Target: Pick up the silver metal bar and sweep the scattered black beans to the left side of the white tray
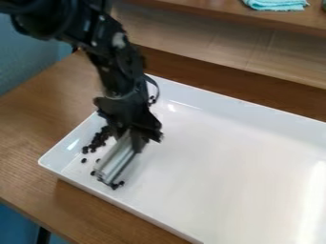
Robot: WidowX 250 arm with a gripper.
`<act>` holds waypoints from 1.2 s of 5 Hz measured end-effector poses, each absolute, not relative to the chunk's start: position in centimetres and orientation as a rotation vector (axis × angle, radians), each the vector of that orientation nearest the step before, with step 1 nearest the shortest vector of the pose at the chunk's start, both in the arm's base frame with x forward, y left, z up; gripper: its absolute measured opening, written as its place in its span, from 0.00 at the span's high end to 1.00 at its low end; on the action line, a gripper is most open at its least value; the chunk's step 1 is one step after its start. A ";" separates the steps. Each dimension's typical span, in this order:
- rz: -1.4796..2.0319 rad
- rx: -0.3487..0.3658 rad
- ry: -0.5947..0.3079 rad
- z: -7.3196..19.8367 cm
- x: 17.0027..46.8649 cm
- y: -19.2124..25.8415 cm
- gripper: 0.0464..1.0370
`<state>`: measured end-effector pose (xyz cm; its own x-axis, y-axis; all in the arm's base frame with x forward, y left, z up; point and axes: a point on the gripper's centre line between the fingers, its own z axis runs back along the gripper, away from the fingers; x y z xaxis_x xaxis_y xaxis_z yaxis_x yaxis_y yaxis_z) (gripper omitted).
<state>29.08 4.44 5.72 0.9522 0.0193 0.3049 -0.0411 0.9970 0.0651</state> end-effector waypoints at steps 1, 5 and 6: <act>0.031 0.061 -0.310 5.7 28.8 6.1 0.66; 0.018 0.042 -0.238 5.2 28.6 2.0 0.66; 0.008 0.069 -0.262 3.7 28.7 2.1 0.66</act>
